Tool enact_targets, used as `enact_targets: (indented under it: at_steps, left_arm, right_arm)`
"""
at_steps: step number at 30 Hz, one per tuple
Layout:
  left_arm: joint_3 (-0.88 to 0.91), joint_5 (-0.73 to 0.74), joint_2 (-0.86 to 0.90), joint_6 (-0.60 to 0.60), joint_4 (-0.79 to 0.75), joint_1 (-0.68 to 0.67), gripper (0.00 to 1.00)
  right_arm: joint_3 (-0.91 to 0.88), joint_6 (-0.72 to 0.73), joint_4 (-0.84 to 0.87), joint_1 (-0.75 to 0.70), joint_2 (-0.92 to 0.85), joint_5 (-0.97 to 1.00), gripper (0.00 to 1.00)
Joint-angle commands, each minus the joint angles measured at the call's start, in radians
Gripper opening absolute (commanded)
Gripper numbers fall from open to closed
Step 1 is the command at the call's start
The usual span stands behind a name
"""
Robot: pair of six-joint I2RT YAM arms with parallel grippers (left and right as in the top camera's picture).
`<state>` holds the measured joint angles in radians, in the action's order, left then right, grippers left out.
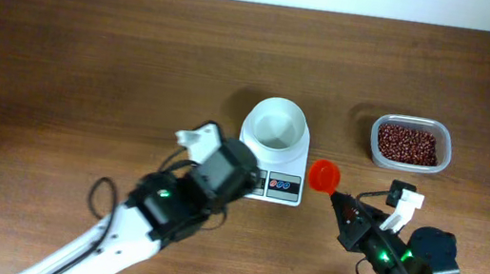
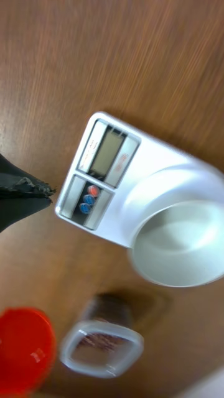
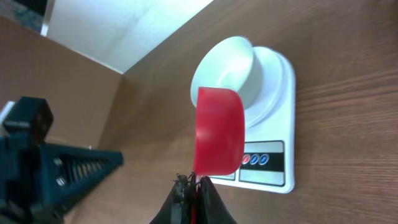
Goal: Scoop and weigh 50g on scale
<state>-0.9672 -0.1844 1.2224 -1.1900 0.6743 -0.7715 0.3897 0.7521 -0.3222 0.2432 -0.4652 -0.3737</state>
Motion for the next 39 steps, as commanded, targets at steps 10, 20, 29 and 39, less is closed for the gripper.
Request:
enact_targets:
  at_steps: [10,20,29,39]
  left_arm:
    - [-0.010,-0.023,0.402,0.041,-0.233,-0.084,0.00]
    - [-0.010,-0.027,0.523,0.040,-0.336,-0.086,0.00]
    - [-0.010,-0.049,0.530,0.040,-0.346,-0.086,0.00]
    - [-0.010,-0.049,0.530,0.040,-0.367,-0.086,0.00]
  right_arm:
    - [0.009,-0.016,0.003,-0.011,0.006,0.192,0.04]
    - [0.009,-0.016,0.003,-0.011,0.005,0.195,0.04]
    - [0.009,-0.015,0.003,-0.011,0.005,0.195,0.04]
    - [0.009,-0.015,0.003,-0.011,0.005,0.195,0.04]
